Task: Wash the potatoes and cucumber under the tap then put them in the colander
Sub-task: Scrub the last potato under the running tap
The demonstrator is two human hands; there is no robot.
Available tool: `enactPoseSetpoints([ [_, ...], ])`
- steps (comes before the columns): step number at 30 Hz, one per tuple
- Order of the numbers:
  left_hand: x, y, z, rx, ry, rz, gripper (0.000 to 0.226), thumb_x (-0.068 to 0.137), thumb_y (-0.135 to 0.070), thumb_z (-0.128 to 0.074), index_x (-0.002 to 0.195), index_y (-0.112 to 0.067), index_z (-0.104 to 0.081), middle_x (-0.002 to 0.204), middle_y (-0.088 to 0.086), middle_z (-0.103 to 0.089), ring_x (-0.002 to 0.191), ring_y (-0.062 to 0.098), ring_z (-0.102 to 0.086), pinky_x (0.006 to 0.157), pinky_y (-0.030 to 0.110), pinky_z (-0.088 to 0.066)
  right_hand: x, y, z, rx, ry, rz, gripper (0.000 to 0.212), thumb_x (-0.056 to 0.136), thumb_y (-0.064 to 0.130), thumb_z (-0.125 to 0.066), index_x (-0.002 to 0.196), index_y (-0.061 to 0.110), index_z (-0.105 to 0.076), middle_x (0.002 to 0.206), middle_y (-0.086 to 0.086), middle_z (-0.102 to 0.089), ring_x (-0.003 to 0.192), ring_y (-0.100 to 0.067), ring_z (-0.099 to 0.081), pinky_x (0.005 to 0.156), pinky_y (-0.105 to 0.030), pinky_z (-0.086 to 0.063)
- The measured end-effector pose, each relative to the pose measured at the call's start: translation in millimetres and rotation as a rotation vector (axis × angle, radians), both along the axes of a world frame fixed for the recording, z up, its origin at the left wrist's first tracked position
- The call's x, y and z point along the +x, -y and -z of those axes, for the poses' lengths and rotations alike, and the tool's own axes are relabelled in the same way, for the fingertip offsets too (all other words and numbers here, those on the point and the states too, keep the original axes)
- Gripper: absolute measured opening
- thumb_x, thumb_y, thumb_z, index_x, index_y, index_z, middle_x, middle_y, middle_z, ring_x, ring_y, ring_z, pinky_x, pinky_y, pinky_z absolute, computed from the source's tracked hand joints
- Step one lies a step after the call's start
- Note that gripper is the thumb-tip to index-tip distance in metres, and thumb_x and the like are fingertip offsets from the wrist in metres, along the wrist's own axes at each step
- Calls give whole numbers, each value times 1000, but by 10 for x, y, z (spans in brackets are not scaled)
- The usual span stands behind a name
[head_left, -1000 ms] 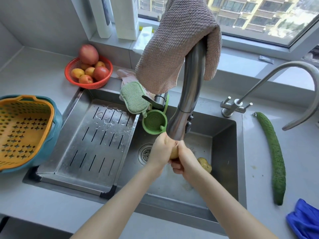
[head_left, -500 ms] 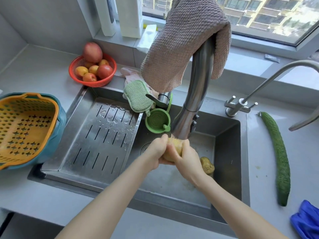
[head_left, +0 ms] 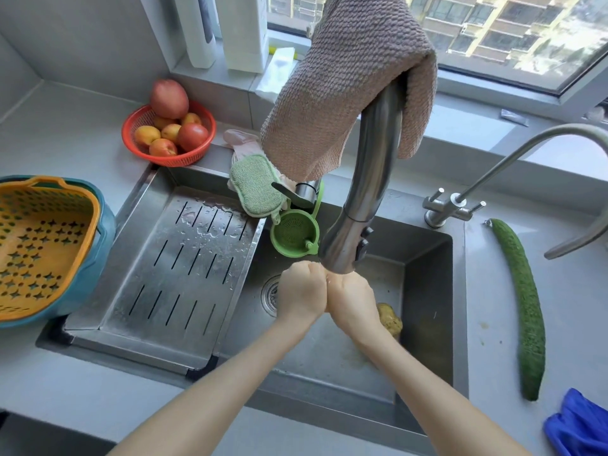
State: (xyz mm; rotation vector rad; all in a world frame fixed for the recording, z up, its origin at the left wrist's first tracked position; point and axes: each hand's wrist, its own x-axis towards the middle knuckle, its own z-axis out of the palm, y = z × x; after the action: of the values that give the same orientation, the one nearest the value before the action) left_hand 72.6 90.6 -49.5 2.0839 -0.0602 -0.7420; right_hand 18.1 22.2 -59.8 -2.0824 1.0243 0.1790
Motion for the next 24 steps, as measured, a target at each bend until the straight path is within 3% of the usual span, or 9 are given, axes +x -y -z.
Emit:
enactPoseSetpoints([
  [1, -55, -20, 22, 21, 144, 46, 36, 86, -29, -35, 55, -13, -42, 77, 23, -66, 75, 37, -57, 62, 38, -42, 30, 48, -7, 124, -47, 6, 35, 83, 29, -37, 60, 7, -51, 62, -12, -62, 57, -30, -56, 53, -31, -46],
  [3, -136, -52, 67, -60, 371, 78, 30, 84, -27, -32, 57, -15, -37, 70, 21, -63, 70, 37, -57, 59, 38, -38, 85, 91, -68, 352, -88, 45, 31, 77, 14, -42, 47, 8, -45, 48, -13, -53, 37, -21, -43, 39, -21, -33],
  [8, -70, -71, 249, -87, 834, 179, 23, 77, -18, -40, 58, -6, -46, 56, 13, -53, 52, 30, -51, 52, 33, -28, 126, 229, -154, 1098, -89, 363, 44, 89, 35, -44, 48, 18, -48, 43, 3, -44, 32, -11, -39, 33, -10, -28],
  [10, -39, -27, 265, -58, 864, 160, 25, 74, -23, -45, 58, -5, -52, 56, 9, -55, 53, 28, -52, 50, 29, -31, 158, 221, -91, 1183, -40, 448, 42, 87, 39, -48, 49, 19, -45, 45, 4, -42, 34, -11, -36, 33, -10, -26],
  [13, -75, 95, 112, -37, 545, -41, 14, 77, -15, -55, 65, -7, -57, 66, 10, -62, 66, 32, -58, 54, 32, -43, 187, 56, 38, 984, 150, 600, 29, 78, 36, -56, 56, 20, -45, 48, 4, -42, 45, -12, -38, 45, -18, -29],
  [16, 47, 184, 154, 103, 113, -55, 16, 79, -14, -62, 65, -10, -56, 76, 12, -66, 75, 35, -60, 65, 40, -51, 125, -127, 106, 613, 185, 574, 30, 88, 17, -44, 59, 11, -46, 36, 6, -42, 38, -12, -37, 46, -19, -24],
  [19, 203, 201, 136, -60, -266, -62, 11, 82, -12, -61, 73, -6, -62, 80, 12, -66, 80, 33, -63, 76, 40, -54, 40, -215, 87, 285, 230, 394, 47, 81, 38, -32, 71, 0, -59, 57, -2, -60, 59, -23, -55, 53, -26, -34],
  [21, 277, 235, 39, -301, -661, -240, 38, 91, -7, -46, 56, -11, -59, 63, 5, -59, 60, 22, -60, 59, 23, -53, -30, -237, 4, 130, 264, 327, 56, 72, 51, -27, 86, 4, -54, 76, -3, -60, 76, -24, -56, 64, -32, -39],
  [24, 372, 189, 11, -299, -1049, -202, 54, 92, -10, -40, 41, -4, -56, 41, 7, -55, 36, 16, -56, 40, 16, -46, -130, -220, -27, 25, 357, 198, 64, 69, 56, -20, 95, 6, -51, 83, -9, -61, 81, -28, -56, 71, -42, -48],
])
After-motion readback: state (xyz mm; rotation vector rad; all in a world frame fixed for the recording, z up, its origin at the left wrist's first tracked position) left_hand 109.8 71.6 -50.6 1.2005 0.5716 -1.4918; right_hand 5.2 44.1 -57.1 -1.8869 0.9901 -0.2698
